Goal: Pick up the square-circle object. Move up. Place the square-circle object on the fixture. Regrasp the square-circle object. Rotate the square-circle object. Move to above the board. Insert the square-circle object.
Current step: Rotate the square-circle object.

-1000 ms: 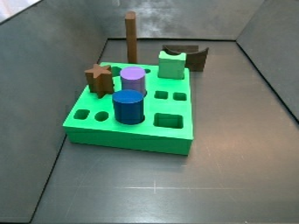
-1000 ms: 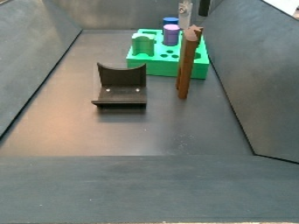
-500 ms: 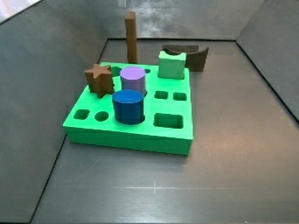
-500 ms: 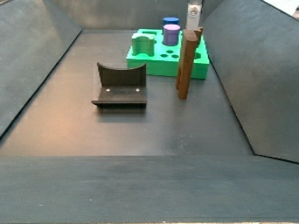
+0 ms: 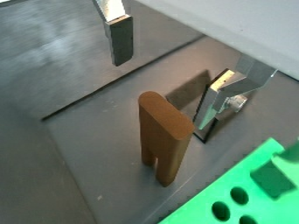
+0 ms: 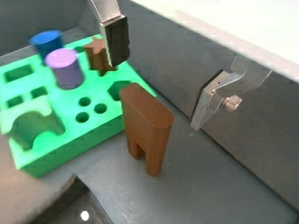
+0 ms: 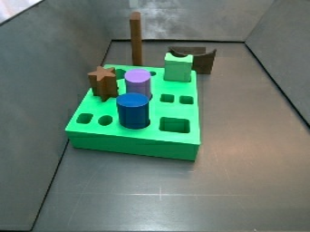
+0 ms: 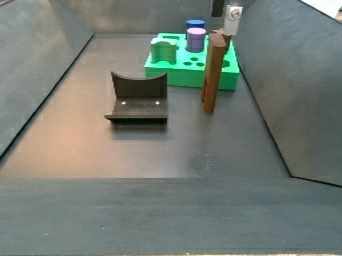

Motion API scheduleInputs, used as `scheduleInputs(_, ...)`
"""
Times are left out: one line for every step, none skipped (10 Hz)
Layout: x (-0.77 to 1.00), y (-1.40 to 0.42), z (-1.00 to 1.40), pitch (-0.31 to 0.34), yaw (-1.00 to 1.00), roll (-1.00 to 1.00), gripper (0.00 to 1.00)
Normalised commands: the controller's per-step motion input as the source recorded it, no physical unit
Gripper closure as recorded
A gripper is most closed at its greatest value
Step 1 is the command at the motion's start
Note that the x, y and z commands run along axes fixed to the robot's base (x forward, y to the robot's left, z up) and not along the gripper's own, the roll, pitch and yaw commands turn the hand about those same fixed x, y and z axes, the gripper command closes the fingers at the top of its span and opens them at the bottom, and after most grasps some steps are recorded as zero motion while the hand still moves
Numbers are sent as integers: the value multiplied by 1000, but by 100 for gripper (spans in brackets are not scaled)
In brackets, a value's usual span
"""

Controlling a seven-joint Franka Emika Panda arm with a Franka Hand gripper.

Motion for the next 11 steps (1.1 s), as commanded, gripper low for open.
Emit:
scheduleInputs(35, 3, -26, 12, 1000, -3, 0)
scheduleInputs(35, 3, -26, 12, 1000, -3, 0)
scheduleInputs(35, 3, -25, 13, 1000, -3, 0)
scheduleInputs(35, 3, -25, 14, 1000, -3, 0)
scheduleInputs(35, 3, -25, 15, 1000, -4, 0)
scheduleInputs(35, 3, -25, 15, 1000, -4, 0)
scheduleInputs(36, 3, -25, 17, 1000, -4, 0)
scheduleInputs(36, 3, -24, 18, 1000, -4, 0)
scheduleInputs(36, 3, -24, 19, 1000, -5, 0)
scheduleInputs(36, 3, -24, 21, 1000, -5, 0)
scheduleInputs(36, 3, -23, 22, 1000, -5, 0)
